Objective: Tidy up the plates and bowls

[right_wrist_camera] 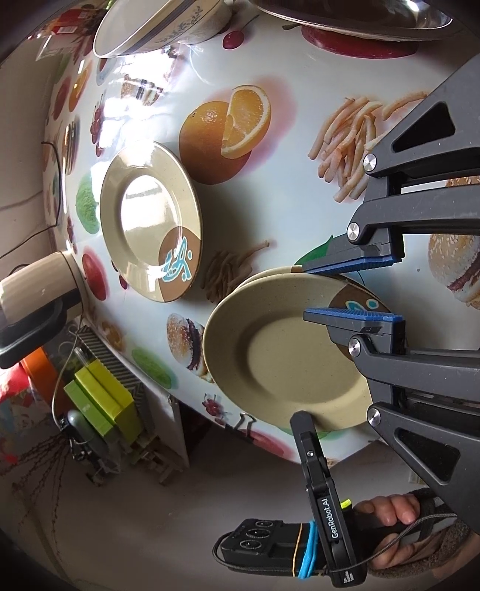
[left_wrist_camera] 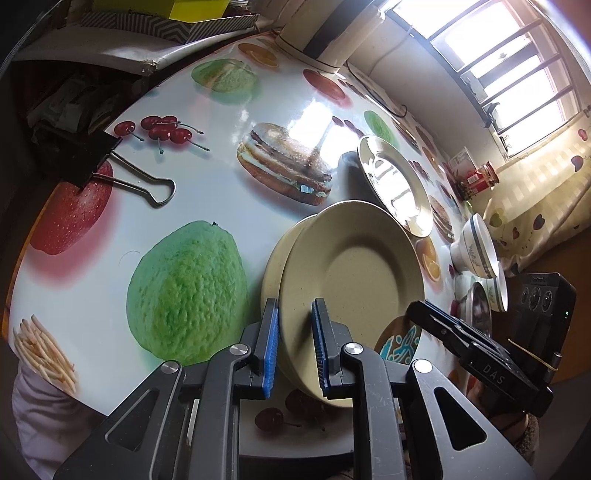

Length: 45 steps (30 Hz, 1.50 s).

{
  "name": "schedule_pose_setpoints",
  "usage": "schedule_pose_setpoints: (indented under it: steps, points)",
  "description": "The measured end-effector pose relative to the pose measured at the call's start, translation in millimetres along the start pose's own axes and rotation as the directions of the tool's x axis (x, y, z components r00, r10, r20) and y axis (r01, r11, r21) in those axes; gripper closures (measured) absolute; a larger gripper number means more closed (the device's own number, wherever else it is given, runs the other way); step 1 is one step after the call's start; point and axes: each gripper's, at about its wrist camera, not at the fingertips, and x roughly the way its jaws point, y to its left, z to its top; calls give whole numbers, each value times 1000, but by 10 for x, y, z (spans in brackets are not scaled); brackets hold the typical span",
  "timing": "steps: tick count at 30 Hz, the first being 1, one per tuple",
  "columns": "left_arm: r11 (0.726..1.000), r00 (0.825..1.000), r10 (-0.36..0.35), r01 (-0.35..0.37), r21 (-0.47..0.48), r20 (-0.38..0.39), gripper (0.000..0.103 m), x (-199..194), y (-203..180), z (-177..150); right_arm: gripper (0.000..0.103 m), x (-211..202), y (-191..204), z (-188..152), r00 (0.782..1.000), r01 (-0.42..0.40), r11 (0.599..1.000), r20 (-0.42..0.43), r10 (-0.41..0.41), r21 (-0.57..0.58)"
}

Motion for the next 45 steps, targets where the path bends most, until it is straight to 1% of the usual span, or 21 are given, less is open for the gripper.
schedule_pose_setpoints:
  steps: [6,11,16,20,24,28,37,39,45]
  points:
    - [1000,1000,17,-17,1,-11,85,15,-21,18,83,-6,21,-21,1000,20,1000,11,-20,-15]
    - [999,999,50,-50,14,-6,85,19,-67,19,83,-3,22,-27,999,37,999,20,-37,-16]
    - [998,998,58,-58,17,-4,85,21,-68,12,83,12,26,-39,999,39,999,21,-38,-16]
    - [993,994,108,-108,53,0,84,25,-142,-1,83,13,38,-45,999,46,999,22,-45,-19]
    - [990,992,128,-127,64,-2,83,27,-153,6,81,10,41,-49,999,41,999,25,-40,-17]
    - [982,985,175,-174,74,-1,83,31,-170,-8,80,2,39,-49,999,34,999,29,-33,-19]
    - [984,986,165,-164,62,-7,81,33,-155,-14,77,-10,85,-38,999,35,999,35,-33,-34]
    - [987,989,148,-148,57,-7,77,35,-154,-8,77,-10,83,-37,999,36,999,36,-34,-37]
    - [991,992,125,-124,46,-12,76,49,-158,16,73,-3,103,-30,998,45,998,34,-44,-40]
